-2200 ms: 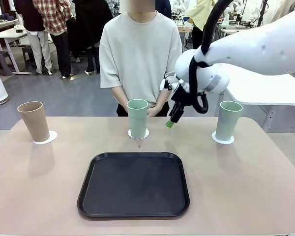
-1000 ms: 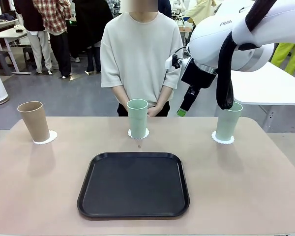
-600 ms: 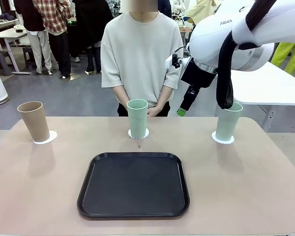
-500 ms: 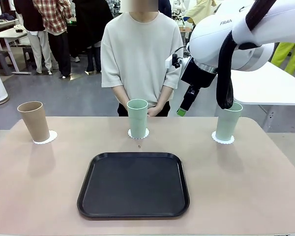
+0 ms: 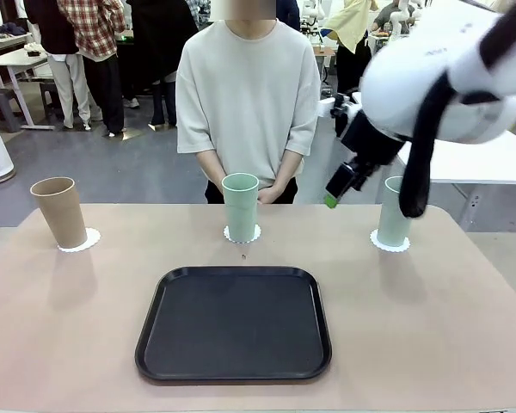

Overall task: Place coasters on the table and set cups on them.
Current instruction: Take one Reusable plastic cup from the Flat Tray and place it on a coaster set by the human.

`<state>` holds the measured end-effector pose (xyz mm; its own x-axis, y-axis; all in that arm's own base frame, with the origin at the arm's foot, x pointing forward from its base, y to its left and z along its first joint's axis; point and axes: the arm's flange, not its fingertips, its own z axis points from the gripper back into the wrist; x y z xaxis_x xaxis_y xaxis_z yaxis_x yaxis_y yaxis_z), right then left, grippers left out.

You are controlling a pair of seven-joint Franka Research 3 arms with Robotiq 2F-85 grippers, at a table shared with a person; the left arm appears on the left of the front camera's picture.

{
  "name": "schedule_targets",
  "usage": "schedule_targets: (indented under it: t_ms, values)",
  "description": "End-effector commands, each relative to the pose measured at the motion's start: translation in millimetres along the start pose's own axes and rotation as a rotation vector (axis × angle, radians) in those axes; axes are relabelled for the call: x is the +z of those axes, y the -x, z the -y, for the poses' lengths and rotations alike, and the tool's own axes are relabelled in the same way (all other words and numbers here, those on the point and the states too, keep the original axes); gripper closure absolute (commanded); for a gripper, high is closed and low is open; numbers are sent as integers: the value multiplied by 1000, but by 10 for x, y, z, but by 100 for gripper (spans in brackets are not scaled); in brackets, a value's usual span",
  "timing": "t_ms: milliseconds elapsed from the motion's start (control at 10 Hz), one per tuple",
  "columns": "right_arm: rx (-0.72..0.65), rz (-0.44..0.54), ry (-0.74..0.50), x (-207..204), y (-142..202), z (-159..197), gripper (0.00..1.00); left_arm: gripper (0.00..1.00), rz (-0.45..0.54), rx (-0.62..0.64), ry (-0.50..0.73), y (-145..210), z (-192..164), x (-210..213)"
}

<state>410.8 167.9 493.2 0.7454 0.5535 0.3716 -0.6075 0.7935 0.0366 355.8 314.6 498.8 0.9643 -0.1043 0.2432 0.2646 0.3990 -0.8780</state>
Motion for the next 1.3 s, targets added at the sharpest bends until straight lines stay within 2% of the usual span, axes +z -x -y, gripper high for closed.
schedule_targets:
  t_ms: [0, 100, 200, 300, 600, 800, 1000, 1200]
  values:
    - [-178, -54, -26, 227, 516, -175, 0, 0, 1, -3, 4, 18, 30, 10]
    - [-195, -114, -83, 361, 714, -106, 0, 0, 1, -3, 4, 18, 30, 10]
    - [-248, -96, -147, 545, 898, 62, 0, 0, 1, -3, 4, 18, 30, 10]
    - [-247, 17, -267, 682, 1061, 276, 0, 0, 1, -3, 4, 18, 30, 10]
    - [-217, 362, -612, 611, 1507, 1120, 0, 0, 1, -3, 4, 18, 30, 10]
    - [-234, 524, -714, 584, 1684, 1648, 0, 0, 1, -3, 4, 18, 30, 10]
    - [-244, 638, -781, 678, 1849, 1962, 0, 0, 1, -3, 4, 18, 30, 10]
    - [-270, 703, -837, 618, 2045, 2161, 0, 0, 1, -3, 4, 18, 30, 10]
